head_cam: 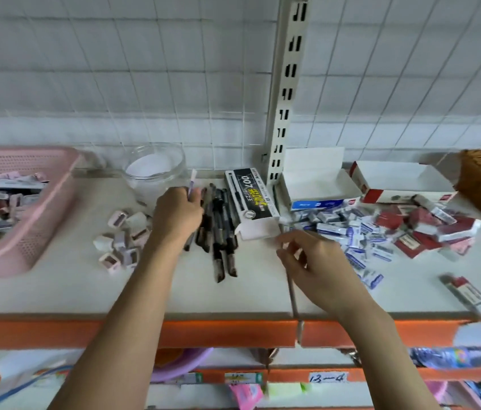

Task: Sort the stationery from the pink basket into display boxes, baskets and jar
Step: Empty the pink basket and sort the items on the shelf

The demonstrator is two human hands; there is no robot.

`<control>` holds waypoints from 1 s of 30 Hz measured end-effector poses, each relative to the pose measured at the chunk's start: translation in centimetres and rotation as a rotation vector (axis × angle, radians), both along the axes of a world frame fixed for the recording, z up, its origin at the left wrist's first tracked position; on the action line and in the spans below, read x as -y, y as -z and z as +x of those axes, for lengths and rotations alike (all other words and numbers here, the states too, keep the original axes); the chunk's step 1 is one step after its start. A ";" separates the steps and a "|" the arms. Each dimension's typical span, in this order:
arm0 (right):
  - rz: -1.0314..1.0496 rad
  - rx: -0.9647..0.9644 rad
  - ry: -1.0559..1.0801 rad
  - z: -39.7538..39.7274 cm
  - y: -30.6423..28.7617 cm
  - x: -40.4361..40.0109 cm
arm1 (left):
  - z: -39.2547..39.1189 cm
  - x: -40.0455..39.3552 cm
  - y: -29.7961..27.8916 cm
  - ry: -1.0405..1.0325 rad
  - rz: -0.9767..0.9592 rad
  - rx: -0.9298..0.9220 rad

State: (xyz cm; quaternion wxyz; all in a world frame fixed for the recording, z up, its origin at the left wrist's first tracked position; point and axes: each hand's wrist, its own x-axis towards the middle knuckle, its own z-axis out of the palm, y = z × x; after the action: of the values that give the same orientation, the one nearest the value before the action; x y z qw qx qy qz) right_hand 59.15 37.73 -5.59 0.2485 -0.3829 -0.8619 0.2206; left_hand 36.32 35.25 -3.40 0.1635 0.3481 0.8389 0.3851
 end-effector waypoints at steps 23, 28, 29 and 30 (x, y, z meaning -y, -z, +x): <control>0.116 -0.147 0.134 22.5 -0.3 -8.3 | 27.5 -5.9 -0.9 0.446 0.261 -0.315; 0.099 -0.062 0.215 35.1 -0.1 -12.8 | 40.4 -10.7 -0.9 0.501 0.243 -0.292; 0.098 -0.040 0.230 37.3 -0.2 -13.6 | 42.8 -11.8 -0.9 0.516 0.238 -0.315; 0.105 -0.018 0.246 39.2 -0.2 -14.2 | 44.9 -13.0 -0.8 0.534 0.236 -0.350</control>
State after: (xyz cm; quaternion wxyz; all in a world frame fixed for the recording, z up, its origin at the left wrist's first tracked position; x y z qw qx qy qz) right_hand 98.33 51.93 -5.43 0.3009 -0.4703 -0.8166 0.1465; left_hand 81.26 48.29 -2.58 0.0706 0.6328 0.6831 0.3577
